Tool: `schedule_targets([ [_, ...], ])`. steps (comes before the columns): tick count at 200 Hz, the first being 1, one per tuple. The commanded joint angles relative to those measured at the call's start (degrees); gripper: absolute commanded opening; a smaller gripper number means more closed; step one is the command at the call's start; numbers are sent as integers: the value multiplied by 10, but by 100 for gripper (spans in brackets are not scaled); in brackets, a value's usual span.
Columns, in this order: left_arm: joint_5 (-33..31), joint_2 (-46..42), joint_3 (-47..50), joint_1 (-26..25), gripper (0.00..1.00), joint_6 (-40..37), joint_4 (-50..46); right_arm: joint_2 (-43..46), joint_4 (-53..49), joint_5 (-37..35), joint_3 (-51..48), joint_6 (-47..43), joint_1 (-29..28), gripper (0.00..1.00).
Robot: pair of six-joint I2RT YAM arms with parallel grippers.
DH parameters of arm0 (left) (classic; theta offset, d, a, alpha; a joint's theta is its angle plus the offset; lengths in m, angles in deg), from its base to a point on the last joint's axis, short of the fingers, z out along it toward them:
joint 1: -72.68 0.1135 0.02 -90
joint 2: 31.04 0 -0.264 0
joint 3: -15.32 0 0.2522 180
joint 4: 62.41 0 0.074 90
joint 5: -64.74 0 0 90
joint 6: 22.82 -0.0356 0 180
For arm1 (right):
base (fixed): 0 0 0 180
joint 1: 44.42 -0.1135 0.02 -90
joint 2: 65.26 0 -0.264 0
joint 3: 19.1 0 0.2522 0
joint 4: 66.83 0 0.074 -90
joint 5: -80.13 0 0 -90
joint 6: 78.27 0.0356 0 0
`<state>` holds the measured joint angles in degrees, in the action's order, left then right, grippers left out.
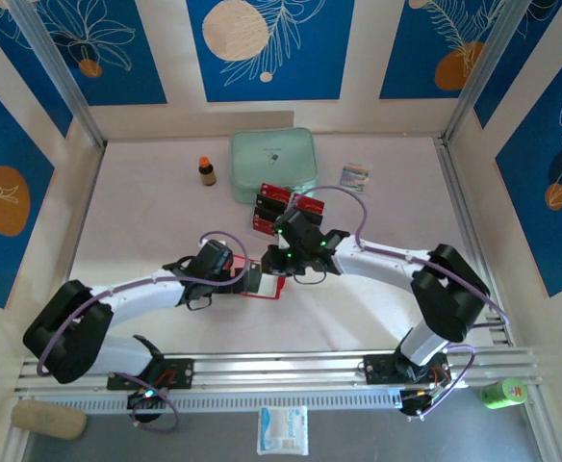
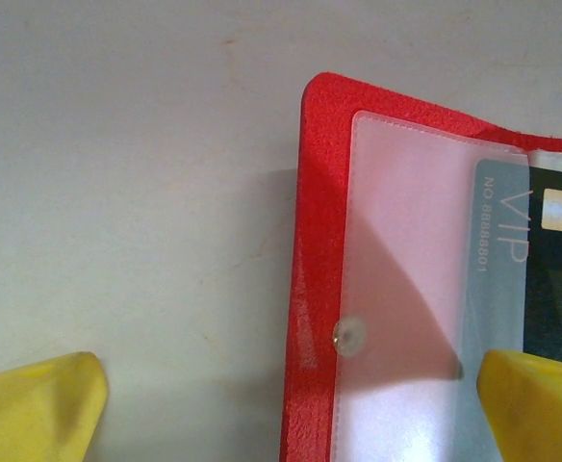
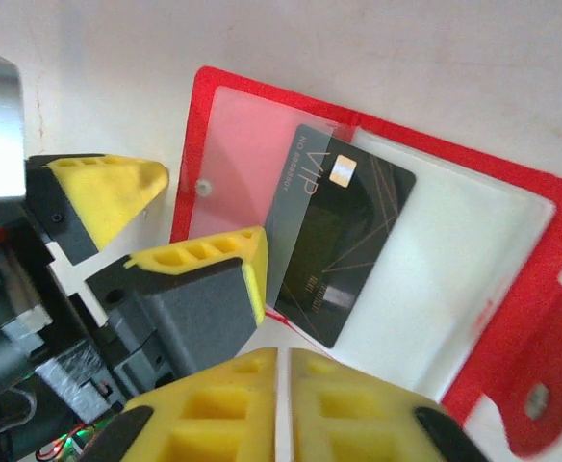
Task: Put the credit cards into the card holder
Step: Move the card holder to the center of the table.
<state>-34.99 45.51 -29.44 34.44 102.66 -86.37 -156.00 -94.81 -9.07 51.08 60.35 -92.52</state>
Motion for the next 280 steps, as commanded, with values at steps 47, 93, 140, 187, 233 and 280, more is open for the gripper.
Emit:
schedule_targets([
  [47,9,-18,-20,11,100,-11,-50,-16,-134,-91,2,-4,6,42],
  [93,9,-20,-29,11,100,-16,-62,-63,-115,-83,18,-10,13,39],
  [140,23,-17,-40,11,100,-31,-62,-47,-111,-80,2,-24,39,0],
  [187,48,-2,-59,10,100,-39,-49,-8,-115,-73,-31,-50,75,0],
  [233,63,20,-79,9,100,-41,-37,13,-116,-68,-52,-62,95,2],
  [280,51,39,-101,9,100,-54,-41,54,-137,-60,-42,-73,104,20],
])
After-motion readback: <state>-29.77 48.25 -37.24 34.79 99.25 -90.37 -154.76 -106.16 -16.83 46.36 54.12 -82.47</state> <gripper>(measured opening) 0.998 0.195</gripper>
